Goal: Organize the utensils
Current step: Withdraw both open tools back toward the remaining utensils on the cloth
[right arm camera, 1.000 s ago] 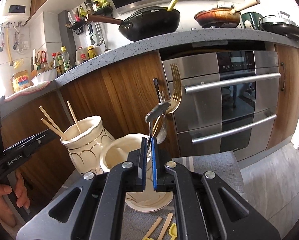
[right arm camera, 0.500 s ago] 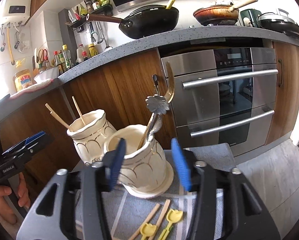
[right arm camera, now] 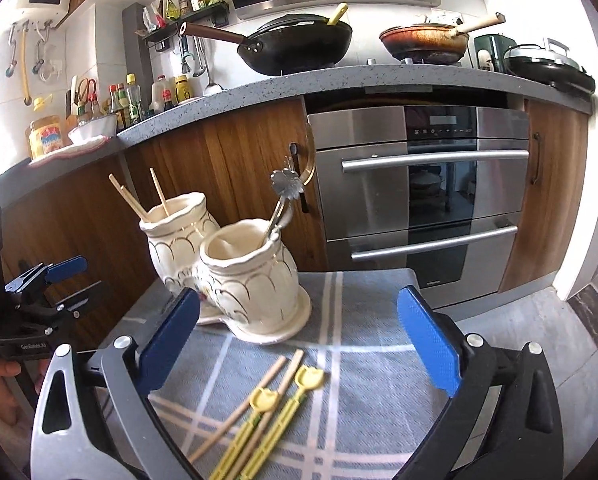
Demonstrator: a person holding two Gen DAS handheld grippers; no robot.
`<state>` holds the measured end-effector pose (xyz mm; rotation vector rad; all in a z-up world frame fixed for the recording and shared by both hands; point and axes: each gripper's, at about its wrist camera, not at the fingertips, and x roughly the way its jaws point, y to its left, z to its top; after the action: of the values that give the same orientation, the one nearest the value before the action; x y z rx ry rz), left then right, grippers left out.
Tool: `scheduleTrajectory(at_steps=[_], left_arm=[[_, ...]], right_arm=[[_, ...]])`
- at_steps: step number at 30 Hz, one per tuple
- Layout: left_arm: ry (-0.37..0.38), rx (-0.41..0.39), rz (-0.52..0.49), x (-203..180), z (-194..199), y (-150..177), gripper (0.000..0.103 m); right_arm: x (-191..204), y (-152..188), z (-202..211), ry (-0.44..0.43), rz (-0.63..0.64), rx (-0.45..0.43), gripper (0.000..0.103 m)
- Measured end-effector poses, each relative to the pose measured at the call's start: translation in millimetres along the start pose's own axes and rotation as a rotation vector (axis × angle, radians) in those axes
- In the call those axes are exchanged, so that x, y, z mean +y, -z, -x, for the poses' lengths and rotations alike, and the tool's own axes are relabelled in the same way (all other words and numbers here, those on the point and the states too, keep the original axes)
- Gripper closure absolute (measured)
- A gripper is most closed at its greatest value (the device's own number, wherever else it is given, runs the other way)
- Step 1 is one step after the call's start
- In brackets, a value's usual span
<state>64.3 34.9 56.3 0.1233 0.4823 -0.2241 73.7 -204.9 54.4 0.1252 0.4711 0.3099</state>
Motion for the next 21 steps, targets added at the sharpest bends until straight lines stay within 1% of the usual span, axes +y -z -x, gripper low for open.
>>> scheduleTrajectory(at_steps=[10,13,17,21], left_arm=[[0.052,0.074,-0.007,-24.2,-6.2,14.3,0.005],[0.077,0.112,0.007,-29.1,-11.7,19.1,0.005],[0.090,0.156,0.022,-35.0,-19.8,26.3,0.005],[0.102,0.219,0.038,-43.1,-29.5,35.9,0.005]], right_arm=[[-6.9,21.2,3.8,0.042,0.019,0.048,0.005],[-12.4,27.4,4.1,0.047,0.016,0.070,0.005],[-21.3,35.6,5.6,0.065,0.008,0.086,0.005],[-30.4,43.5,4.0,0.083,-0.010,0.115,0.005]])
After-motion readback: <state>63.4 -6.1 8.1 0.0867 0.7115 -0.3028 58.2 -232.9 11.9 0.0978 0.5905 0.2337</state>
